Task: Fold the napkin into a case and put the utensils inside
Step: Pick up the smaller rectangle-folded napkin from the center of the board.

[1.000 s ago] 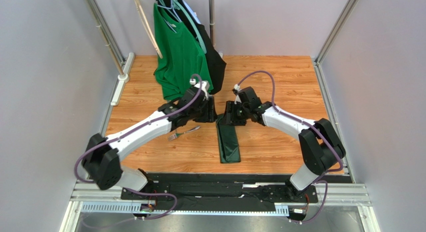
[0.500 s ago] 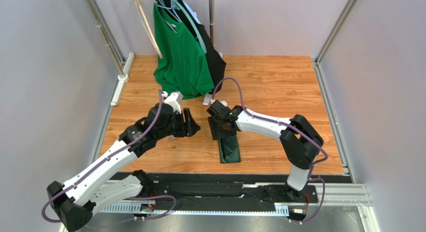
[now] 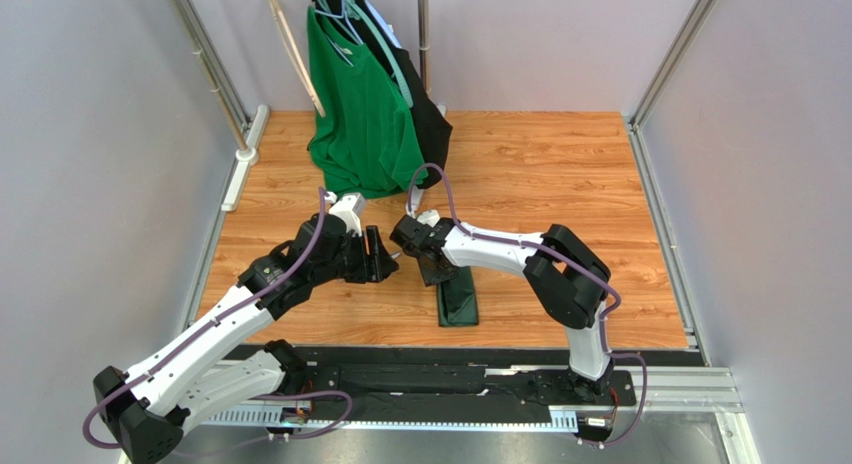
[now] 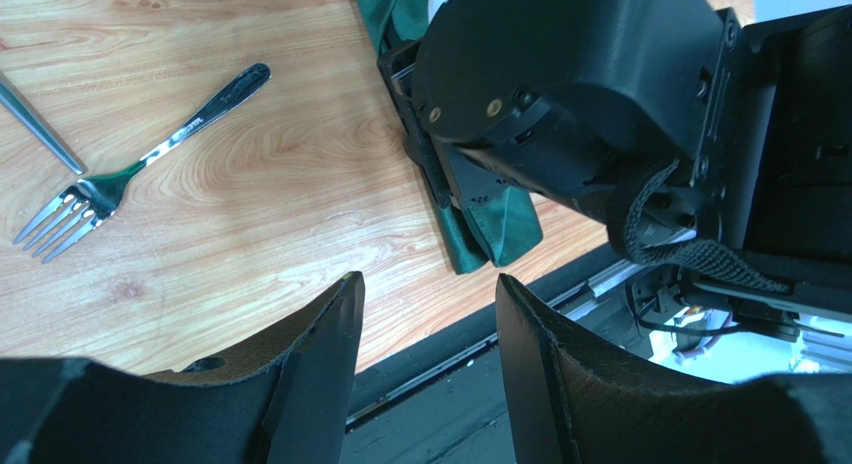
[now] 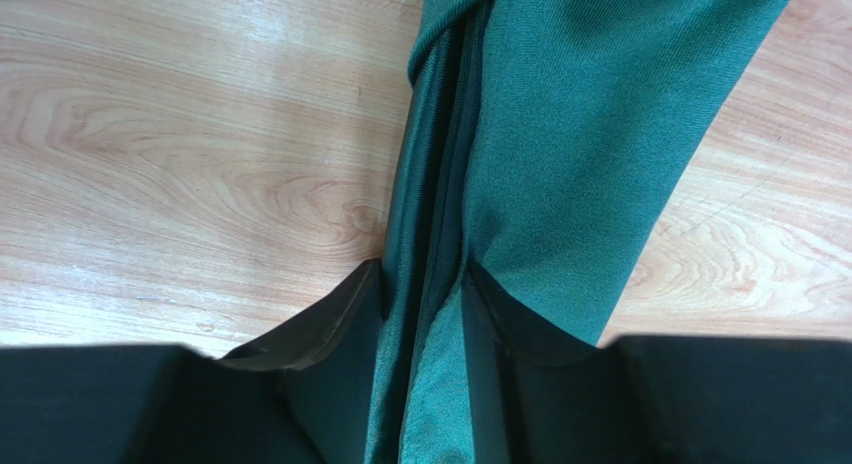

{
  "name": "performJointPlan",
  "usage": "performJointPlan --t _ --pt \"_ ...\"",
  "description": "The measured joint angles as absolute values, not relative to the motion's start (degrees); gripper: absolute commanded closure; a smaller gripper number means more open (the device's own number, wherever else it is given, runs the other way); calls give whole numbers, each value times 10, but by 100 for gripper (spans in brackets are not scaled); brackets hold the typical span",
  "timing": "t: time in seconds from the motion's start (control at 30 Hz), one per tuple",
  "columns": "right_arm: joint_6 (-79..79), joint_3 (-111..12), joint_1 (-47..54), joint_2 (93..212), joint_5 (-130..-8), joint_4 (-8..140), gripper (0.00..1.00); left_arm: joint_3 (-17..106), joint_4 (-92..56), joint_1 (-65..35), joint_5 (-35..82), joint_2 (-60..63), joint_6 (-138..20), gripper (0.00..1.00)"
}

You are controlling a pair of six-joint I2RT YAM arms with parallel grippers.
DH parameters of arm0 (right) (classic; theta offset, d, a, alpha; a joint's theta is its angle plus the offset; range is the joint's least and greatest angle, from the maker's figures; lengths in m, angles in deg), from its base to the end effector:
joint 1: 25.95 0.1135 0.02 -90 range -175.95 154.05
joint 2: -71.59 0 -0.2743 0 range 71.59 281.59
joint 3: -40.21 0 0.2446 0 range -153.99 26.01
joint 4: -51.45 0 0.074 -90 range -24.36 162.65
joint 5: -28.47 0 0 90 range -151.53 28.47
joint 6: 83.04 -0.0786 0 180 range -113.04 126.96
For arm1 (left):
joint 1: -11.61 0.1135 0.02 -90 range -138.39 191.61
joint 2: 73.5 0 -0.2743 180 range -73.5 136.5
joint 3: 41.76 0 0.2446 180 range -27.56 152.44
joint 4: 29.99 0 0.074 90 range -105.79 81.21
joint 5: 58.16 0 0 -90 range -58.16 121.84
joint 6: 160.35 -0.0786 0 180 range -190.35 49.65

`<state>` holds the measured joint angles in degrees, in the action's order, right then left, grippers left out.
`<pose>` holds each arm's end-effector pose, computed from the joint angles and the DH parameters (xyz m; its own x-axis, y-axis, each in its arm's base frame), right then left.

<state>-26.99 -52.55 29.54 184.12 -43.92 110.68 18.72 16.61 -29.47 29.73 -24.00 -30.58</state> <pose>0.2370 0.3027 0.1379 -0.8817 -0.3429 -0.3241 -0.3138 0.9391 -0.1398 0.1534 -0.1375 0.2798 -0.7719 -0.1751 -0.6111 0.2412 0.8087 -0.5365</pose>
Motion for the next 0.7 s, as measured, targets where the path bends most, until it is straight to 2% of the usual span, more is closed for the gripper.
performJointPlan --t 0.1,0.17,0.2,0.27,0.53,0.7 --pt "-275 -538 302 1851 -424 1120 84 187 166 -293 295 -241 -306 40" --pt "-278 -551 308 1861 -406 1135 88 187 166 -292 294 -241 -306 40" --pt "-280 -557 311 1865 -400 1143 94 186 166 -292 293 -241 -306 40" --pt "-282 -569 315 1875 -387 1156 100 186 166 -292 293 -241 -306 40" --pt "-288 -580 321 1867 -383 1172 100 186 167 -288 294 -244 -306 40" --pt "-295 -543 309 1770 -454 1109 100 186 167 -285 296 -247 -306 40"
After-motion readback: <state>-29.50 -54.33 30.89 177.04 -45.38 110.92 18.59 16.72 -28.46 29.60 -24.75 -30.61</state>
